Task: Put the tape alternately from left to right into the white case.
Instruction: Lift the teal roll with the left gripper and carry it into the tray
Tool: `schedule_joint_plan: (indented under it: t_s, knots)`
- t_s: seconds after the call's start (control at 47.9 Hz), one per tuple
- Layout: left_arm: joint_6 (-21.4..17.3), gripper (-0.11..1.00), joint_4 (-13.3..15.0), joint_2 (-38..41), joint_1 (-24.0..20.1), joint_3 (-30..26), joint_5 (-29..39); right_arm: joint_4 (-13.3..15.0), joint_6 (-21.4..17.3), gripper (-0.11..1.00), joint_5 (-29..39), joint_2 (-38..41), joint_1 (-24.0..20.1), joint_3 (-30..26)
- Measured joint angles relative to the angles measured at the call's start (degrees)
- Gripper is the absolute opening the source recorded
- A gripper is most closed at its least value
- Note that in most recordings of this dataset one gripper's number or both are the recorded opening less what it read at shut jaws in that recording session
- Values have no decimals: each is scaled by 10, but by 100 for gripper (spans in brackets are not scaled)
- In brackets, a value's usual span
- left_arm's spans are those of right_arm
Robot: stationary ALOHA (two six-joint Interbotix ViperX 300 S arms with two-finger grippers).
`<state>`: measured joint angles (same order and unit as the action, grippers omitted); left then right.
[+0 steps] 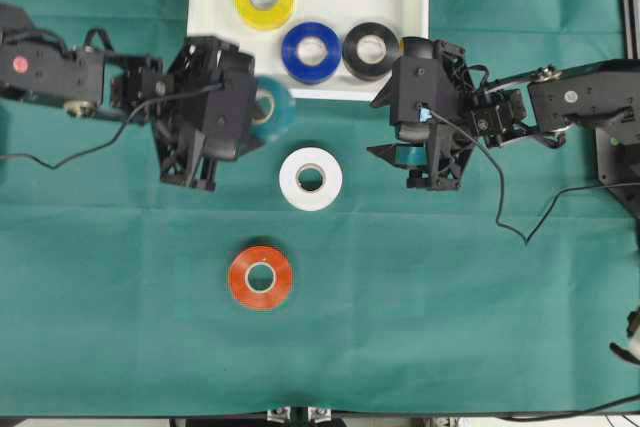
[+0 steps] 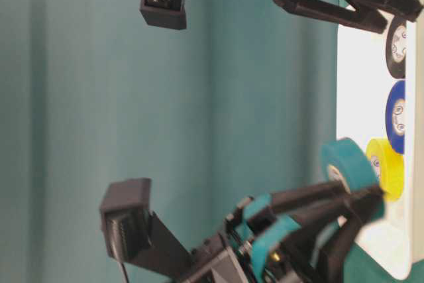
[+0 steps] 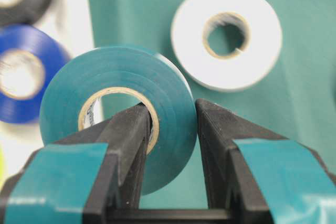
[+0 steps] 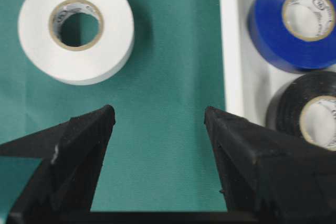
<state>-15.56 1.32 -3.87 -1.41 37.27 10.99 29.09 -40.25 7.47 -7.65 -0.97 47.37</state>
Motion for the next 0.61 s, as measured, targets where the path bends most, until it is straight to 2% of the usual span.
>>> schedule_joint_plan:
  t_s: [0.167, 0.605]
  knots:
    - [-44, -3, 0, 15, -32, -25, 0, 0, -18, 76, 0, 0, -6, 1]
    - [-127, -3, 0, 78, -105, -77, -18, -1, -18, 76, -1, 1, -25, 0]
